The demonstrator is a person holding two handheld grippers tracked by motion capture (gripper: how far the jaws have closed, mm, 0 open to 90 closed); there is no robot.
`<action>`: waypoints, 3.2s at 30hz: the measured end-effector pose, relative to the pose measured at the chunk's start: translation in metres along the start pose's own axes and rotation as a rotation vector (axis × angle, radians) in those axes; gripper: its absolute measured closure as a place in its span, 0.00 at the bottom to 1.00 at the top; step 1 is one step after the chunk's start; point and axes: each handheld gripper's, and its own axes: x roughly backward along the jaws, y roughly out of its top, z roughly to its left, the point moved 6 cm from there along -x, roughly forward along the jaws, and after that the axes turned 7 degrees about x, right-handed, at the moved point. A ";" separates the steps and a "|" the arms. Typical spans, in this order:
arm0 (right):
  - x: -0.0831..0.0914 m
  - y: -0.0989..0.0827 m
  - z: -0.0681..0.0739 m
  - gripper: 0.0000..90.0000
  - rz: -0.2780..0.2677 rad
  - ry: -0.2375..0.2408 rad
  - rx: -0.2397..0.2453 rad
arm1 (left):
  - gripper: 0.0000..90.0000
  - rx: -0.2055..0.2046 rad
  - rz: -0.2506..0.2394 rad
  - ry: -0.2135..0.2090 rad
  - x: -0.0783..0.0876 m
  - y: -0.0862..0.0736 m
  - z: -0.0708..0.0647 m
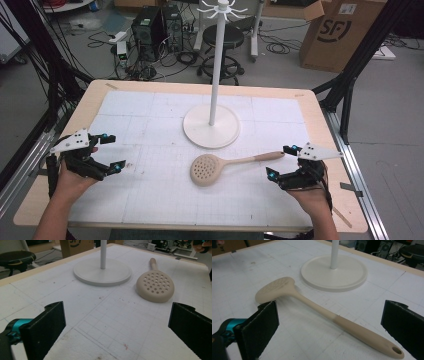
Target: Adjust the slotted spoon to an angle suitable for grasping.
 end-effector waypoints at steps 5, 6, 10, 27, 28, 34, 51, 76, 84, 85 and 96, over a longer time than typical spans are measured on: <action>-0.005 -0.004 0.000 0.00 0.030 0.007 0.006 | 0.02 -0.003 0.001 0.009 0.001 0.000 0.002; -0.005 -0.005 0.001 0.00 0.033 0.010 0.008 | 0.02 0.000 -0.004 0.009 0.001 0.000 0.003; -0.005 -0.005 0.007 0.00 0.044 0.019 0.027 | 0.02 0.005 0.000 0.010 0.001 -0.001 0.003; -0.041 0.016 0.017 0.01 0.135 0.068 0.108 | 0.02 0.016 0.013 0.012 0.000 -0.004 0.004; -0.041 0.016 0.017 0.01 0.135 0.068 0.108 | 0.02 0.016 0.013 0.012 0.000 -0.004 0.004; -0.069 0.028 0.021 0.02 0.232 0.106 0.156 | 0.02 0.017 0.006 0.015 0.001 -0.003 0.005; -0.121 0.030 0.031 0.17 0.513 0.172 0.297 | 0.02 0.014 0.008 0.015 0.002 -0.004 0.006; -0.150 0.009 0.045 0.57 0.655 0.335 0.347 | 0.02 0.012 0.035 0.026 -0.002 -0.007 0.006; -0.151 0.011 0.040 0.64 0.631 0.351 0.328 | 0.02 0.007 0.056 0.037 -0.004 -0.008 0.006; -0.151 0.011 0.039 0.65 0.627 0.356 0.327 | 0.02 0.007 0.060 0.037 -0.005 -0.009 0.006; -0.150 0.012 0.042 0.69 0.620 0.380 0.360 | 0.02 0.003 0.070 0.039 -0.006 -0.010 0.006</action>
